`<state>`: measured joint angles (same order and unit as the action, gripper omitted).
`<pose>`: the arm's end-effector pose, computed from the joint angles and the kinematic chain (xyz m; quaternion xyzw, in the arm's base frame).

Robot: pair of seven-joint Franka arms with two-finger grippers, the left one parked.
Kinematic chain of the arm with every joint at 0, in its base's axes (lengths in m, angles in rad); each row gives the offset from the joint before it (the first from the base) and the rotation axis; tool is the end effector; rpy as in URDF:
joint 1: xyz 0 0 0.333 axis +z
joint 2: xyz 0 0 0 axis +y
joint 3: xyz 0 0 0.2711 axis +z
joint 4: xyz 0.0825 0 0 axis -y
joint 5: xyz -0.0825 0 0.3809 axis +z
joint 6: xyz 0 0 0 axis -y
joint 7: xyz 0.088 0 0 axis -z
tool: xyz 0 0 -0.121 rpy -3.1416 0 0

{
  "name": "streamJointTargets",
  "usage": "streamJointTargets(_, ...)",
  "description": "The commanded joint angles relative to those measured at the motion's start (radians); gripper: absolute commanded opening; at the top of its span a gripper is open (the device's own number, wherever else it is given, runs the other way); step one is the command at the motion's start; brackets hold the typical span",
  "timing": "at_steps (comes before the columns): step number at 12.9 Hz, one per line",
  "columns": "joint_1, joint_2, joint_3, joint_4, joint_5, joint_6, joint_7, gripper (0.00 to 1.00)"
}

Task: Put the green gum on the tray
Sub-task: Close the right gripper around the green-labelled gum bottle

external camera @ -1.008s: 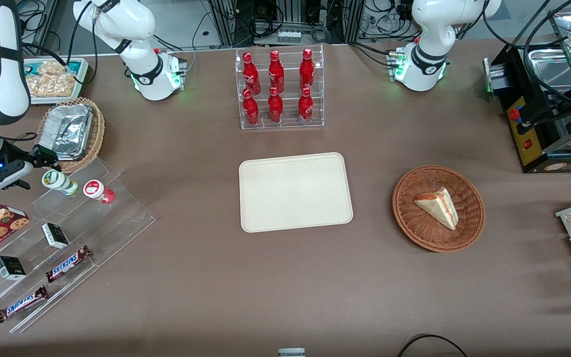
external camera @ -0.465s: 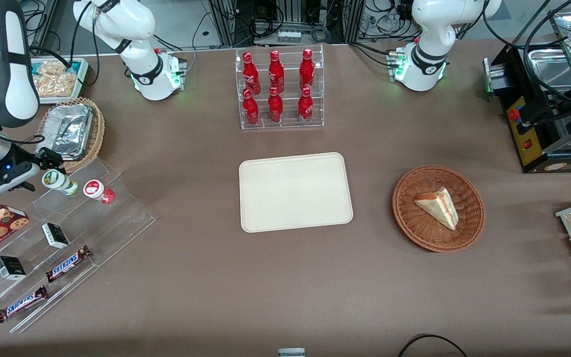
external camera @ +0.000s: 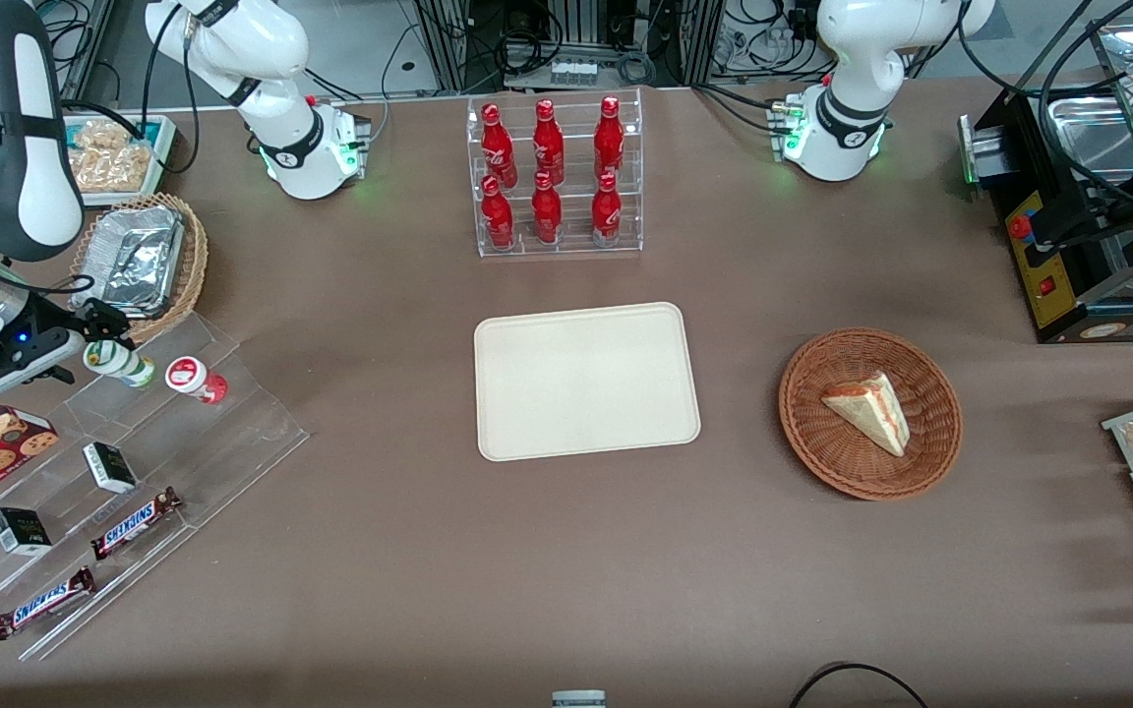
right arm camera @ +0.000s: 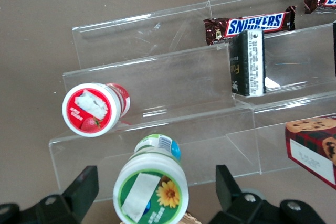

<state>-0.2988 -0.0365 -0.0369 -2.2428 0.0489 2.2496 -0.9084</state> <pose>0.4928 -0.1699 0.3302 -0.9630 -0.2680 -0.0292 0.0037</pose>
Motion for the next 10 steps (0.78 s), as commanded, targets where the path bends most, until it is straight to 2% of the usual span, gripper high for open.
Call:
streamJointTargets(1,-0.008,-0.008,0.0,-0.024,0.022,0.031,-0.026,0.99)
streamJointTargets(4,-0.02,-0.01,0.0,-0.034,0.022,0.033,-0.026,0.99)
streamJointTargets(6,-0.02,-0.01,0.0,-0.034,0.022,0.031,-0.026,0.95)
streamJointTargets(7,-0.02,-0.01,0.0,-0.035,0.022,0.028,-0.026,0.85)
streamJointTargets(9,-0.022,-0.011,0.0,-0.041,0.022,0.028,-0.026,0.57)
streamJointTargets(10,-0.02,-0.011,0.0,-0.041,0.022,0.027,-0.024,0.34)
